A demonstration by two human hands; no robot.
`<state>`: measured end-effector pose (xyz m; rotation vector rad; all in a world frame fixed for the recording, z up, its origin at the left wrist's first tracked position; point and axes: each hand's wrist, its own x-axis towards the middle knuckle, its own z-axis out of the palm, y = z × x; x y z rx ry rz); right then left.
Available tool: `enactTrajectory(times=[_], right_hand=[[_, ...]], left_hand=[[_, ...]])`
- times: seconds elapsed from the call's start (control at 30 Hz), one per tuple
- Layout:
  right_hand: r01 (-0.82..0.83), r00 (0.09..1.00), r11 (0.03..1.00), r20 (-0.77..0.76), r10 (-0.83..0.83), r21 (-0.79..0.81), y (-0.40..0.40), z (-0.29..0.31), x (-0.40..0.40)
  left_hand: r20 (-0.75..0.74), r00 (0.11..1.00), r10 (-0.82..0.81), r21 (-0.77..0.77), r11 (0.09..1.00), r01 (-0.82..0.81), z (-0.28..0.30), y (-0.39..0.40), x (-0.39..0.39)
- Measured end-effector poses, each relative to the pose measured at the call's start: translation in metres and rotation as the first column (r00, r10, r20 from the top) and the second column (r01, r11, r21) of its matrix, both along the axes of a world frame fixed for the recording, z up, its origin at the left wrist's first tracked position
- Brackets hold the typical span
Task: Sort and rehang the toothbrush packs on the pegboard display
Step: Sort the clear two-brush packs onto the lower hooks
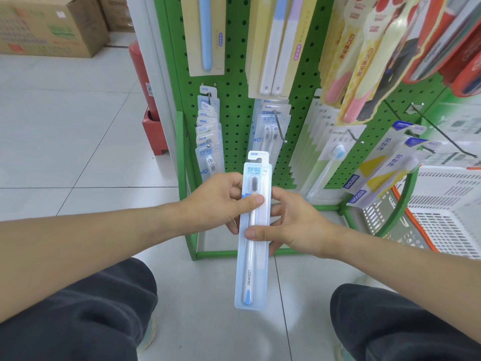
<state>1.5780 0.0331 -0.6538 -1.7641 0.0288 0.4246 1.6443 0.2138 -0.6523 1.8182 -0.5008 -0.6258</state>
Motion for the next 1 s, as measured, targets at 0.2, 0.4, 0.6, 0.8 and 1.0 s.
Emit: enactTrajectory(times=[0.2, 0.4, 0.6, 0.8, 1.0], right_hand=[[0.042, 0.999, 0.997, -0.035, -0.04, 0.063, 0.0, 0.003, 0.0], [0.001, 0.988, 0.99, -0.151, 0.021, 0.144, 0.003, -0.001, -0.003], [-0.143, 0.986, 0.987, -0.093, 0.137, -0.069, 0.002, -0.01, -0.007], [-0.196, 0.979, 0.942, 0.007, 0.206, -0.273, 0.001, -0.011, -0.01], [-0.283, 0.958, 0.916, -0.045, 0.282, -0.283, -0.002, -0.003, -0.011]], left_hand=[[0.094, 0.989, 0.113, -0.001, 0.994, -0.113, 0.001, -0.002, -0.001], [0.235, 0.969, 0.076, -0.063, 0.996, -0.063, 0.016, 0.001, -0.002], [0.22, 0.97, 0.105, -0.095, 0.992, -0.086, 0.016, 0.0, -0.004], [0.174, 0.974, 0.149, -0.096, 0.986, -0.134, 0.01, -0.001, -0.002], [0.117, 0.976, 0.182, -0.071, 0.982, -0.174, 0.004, -0.002, -0.004]])
